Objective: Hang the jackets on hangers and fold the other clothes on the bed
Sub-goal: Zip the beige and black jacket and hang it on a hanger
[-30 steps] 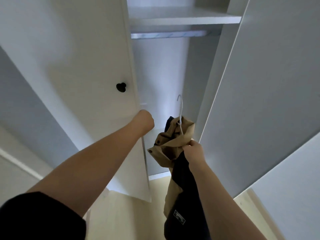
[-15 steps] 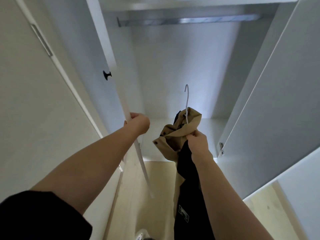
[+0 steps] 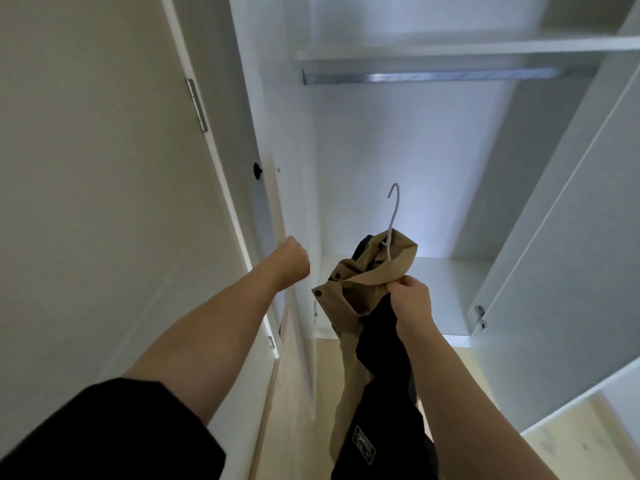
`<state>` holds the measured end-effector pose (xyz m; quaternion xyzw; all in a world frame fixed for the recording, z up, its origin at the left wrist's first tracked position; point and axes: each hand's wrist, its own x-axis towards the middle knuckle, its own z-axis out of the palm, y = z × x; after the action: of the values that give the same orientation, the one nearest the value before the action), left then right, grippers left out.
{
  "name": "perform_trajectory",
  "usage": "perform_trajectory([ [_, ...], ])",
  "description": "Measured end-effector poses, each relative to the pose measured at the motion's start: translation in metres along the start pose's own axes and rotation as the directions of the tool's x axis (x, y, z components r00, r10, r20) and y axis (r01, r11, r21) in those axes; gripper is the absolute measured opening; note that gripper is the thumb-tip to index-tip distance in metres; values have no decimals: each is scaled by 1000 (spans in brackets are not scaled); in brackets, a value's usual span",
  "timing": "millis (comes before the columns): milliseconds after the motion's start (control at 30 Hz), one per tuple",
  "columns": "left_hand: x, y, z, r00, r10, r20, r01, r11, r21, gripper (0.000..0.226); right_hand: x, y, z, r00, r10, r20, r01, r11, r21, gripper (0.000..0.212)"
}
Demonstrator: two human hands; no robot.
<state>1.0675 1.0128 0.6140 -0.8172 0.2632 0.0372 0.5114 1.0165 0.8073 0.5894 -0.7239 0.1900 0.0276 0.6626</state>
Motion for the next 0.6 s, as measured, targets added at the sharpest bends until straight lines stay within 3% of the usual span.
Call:
perform_trajectory([
  [100,-11,-5,20,999,32,17,-33,998,48,29,-11,2,23,998,-19,-51,19,1000,-1,28],
  [233,-28,-15,51,999,14,50,-19,996,92,17,-15,6,38,994,-37,-101,38,999,7,23],
  [333,-39,-21,69,1000,-2,-6,2,996,85,21,-16,9,47,992,-29,-123,29,1000,4,20],
  [600,-29,-7,72,993,-70,-98,61,994,-89,17,-22,2,61,996,22,-92,-13,995,95,25],
])
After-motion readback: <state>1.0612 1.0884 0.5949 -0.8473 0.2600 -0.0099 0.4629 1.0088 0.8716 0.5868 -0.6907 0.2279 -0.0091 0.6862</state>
